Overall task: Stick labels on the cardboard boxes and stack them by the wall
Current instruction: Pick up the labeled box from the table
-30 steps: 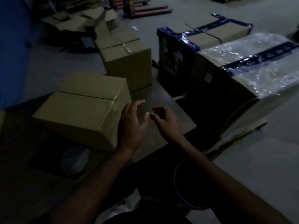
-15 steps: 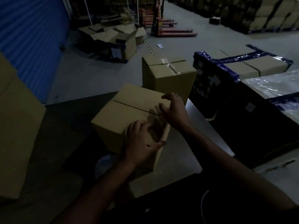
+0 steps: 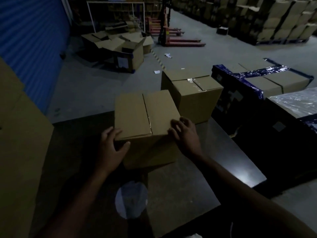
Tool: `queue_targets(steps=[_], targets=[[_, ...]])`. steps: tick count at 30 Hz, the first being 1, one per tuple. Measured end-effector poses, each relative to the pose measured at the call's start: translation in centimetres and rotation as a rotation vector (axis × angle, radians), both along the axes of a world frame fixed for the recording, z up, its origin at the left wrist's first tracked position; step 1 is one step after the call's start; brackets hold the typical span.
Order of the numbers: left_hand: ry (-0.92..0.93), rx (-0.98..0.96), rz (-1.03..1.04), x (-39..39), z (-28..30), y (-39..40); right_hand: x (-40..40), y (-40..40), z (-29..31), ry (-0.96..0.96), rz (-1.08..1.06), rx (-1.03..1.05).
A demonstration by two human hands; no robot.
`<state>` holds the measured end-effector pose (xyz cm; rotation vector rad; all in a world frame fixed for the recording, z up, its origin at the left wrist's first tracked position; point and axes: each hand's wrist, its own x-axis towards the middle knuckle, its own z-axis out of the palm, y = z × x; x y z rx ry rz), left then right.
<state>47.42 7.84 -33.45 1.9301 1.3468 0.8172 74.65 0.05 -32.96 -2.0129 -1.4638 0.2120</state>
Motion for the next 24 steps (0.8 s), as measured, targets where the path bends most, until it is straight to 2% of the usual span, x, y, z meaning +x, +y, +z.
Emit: queue_targets(steps=[5, 9, 16, 24], targets=[[-0.019, -0.052, 0.053, 1.7, -0.2, 3.1, -0.5, 2.7, -0.2, 0.097, 0.034, -0.009], [-0.039, 0.023, 0.134, 3.6, -0.3, 5.1, 1.6, 5.6, -0.3, 0.101, 0.109, -0.040], [-0.013, 0.097, 0.172, 8.1, 1.4, 10.7, 5.3, 12.8, 3.6, 0.000, 0.090, 0.100], [0.057, 0.027, 0.240, 11.6, 0.1, 13.9, 6.8, 15.9, 2.1, -0.228, 0.089, 0.061]])
